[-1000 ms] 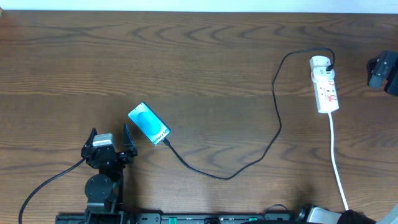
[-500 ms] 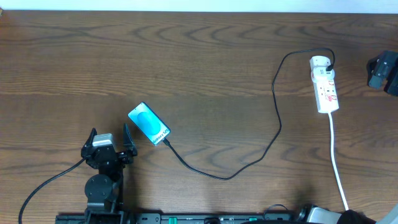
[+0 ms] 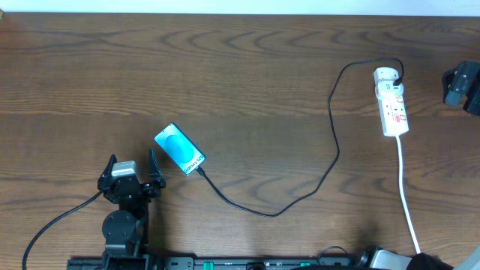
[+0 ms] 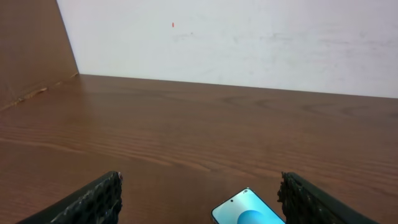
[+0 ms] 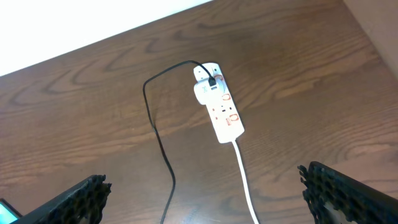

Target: Plug charger to phone and switch on socket

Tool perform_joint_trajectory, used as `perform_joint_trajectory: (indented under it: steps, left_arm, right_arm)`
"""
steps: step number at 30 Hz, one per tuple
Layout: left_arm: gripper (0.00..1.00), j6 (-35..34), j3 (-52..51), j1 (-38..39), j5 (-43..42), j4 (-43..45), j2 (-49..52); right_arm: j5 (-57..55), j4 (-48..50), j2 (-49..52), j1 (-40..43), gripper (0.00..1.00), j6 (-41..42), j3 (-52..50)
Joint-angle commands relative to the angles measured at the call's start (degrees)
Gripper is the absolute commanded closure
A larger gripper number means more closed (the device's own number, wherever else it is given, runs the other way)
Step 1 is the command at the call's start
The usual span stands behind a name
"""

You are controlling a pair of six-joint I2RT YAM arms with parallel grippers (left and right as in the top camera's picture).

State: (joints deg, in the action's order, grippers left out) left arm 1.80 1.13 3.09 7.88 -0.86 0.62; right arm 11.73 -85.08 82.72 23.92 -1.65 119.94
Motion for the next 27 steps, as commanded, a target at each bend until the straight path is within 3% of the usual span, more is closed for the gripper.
perform_joint_trajectory:
  steps: [1, 6, 12, 27]
  left_arm:
    - [0.19, 0.98, -0.9, -0.24, 1.77, -2.54, -0.28]
    - [0.19, 0.98, -0.9, -0.24, 1.77, -2.54, -0.28]
    - [0.19, 0.98, -0.9, -0.24, 1.77, -2.54, -0.28]
    - [0.19, 0.98, -0.9, -0.24, 1.77, -2.54, -0.28]
  right_arm:
    - [-1.27, 0.2, -3.52, -0.02, 0.01, 0.52, 0.28]
    - [-1.22, 1.33, -11.13, -2.21, 0.01, 0.5, -2.62]
    - [-1.33, 17.68, -24.22, -9.97, 0.01, 0.04, -14.23]
    - [-1.29, 64.26, -56.98, -15.21, 0.01, -0.76, -74.14]
